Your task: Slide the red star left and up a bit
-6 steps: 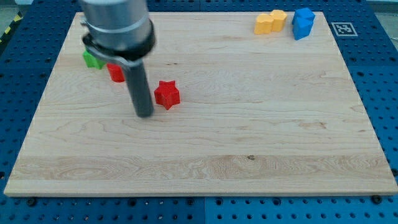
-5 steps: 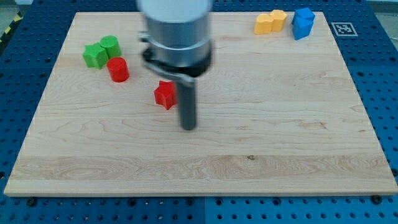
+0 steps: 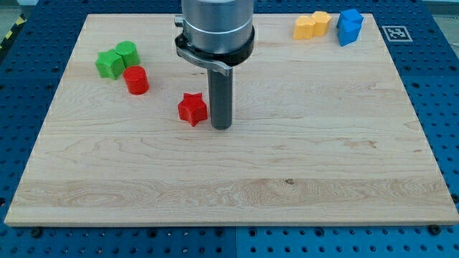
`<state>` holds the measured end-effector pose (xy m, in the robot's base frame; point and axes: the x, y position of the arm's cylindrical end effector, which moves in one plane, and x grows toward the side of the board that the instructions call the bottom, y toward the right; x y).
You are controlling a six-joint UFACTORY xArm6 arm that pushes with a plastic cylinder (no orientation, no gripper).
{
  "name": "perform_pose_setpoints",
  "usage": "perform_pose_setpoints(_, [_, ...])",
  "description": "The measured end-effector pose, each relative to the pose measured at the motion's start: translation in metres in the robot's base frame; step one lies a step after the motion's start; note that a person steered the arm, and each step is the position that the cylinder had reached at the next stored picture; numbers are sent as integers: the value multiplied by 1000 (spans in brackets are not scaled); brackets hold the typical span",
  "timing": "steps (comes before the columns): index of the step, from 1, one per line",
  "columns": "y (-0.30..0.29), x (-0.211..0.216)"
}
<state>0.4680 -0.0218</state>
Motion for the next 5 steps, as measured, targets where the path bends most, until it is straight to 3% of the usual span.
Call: perform_pose_setpoints(5, [-91, -13])
